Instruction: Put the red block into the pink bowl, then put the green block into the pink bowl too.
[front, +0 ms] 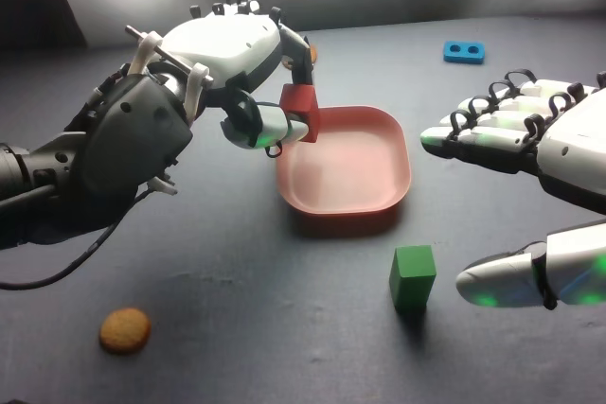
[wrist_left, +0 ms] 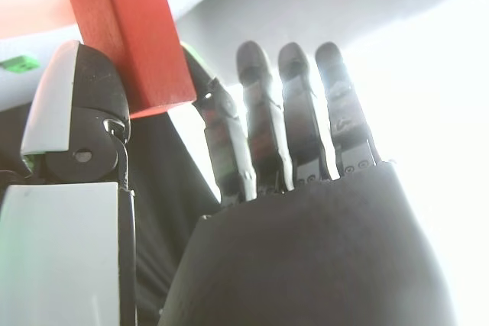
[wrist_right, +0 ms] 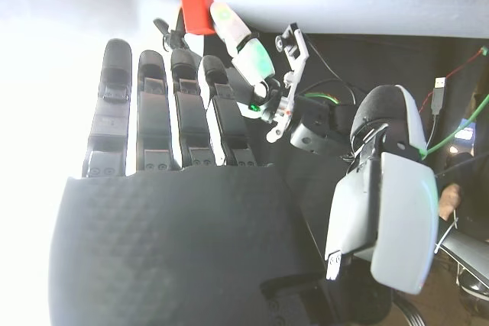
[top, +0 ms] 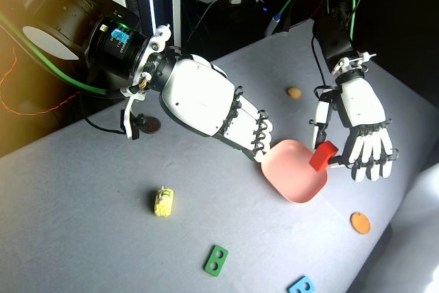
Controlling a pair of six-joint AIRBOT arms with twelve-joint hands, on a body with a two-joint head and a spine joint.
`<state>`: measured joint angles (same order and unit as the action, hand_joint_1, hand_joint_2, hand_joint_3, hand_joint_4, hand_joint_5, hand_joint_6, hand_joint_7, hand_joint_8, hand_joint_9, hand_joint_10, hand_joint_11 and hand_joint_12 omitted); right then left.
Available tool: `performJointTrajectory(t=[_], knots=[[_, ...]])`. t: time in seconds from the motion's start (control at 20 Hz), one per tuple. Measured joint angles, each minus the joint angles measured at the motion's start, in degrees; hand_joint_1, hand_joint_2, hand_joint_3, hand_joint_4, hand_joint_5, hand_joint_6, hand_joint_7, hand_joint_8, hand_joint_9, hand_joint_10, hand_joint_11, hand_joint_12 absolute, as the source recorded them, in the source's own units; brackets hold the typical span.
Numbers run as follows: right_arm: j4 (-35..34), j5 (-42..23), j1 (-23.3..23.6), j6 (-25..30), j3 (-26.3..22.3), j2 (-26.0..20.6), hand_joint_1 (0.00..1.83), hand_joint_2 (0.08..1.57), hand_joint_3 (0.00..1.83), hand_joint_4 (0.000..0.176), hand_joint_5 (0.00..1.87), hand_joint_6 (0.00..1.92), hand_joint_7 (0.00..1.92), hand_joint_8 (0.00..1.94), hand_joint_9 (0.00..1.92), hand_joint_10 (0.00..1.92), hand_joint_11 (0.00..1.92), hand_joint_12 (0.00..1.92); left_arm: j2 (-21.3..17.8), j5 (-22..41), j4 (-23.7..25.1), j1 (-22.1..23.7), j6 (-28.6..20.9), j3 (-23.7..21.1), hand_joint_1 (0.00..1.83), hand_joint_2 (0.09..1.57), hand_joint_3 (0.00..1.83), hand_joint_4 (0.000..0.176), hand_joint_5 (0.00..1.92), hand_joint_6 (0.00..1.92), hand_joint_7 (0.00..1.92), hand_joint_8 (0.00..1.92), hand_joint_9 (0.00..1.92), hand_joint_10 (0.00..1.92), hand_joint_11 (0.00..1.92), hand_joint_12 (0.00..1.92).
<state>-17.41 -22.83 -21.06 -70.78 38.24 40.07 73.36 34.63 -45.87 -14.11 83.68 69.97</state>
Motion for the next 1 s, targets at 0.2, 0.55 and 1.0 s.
performJointTrajectory(t=[0.2,0.55,1.0], knots=[[0.02,0.00,0.00,0.02,0.00,0.00,0.18,0.97,0.00,0.000,0.11,0.00,0.09,0.00,0.04,0.00,0.00,0.32,0.00,0.04,0.00,0.00,-0.15,0.00,1.04,1.04,0.00,0.000,0.80,0.03,0.42,0.00,0.26,0.00,0.00,0.35],[0.02,-0.04,0.00,0.02,0.00,0.00,0.15,0.97,0.00,0.000,0.11,0.00,0.10,0.00,0.06,0.01,0.00,0.37,-0.09,0.48,-0.09,-0.39,-0.20,-0.13,1.04,1.01,0.00,0.000,0.76,0.00,0.45,0.00,0.29,0.00,0.00,0.36],[1.25,-0.04,0.00,0.00,0.00,0.15,0.17,0.96,0.00,0.000,0.15,0.00,0.14,0.00,0.09,0.00,0.00,0.48,-8.02,0.83,-5.25,-0.72,5.84,-5.81,0.96,0.98,0.00,0.000,0.44,0.00,0.33,0.00,0.22,0.00,0.00,0.26]])
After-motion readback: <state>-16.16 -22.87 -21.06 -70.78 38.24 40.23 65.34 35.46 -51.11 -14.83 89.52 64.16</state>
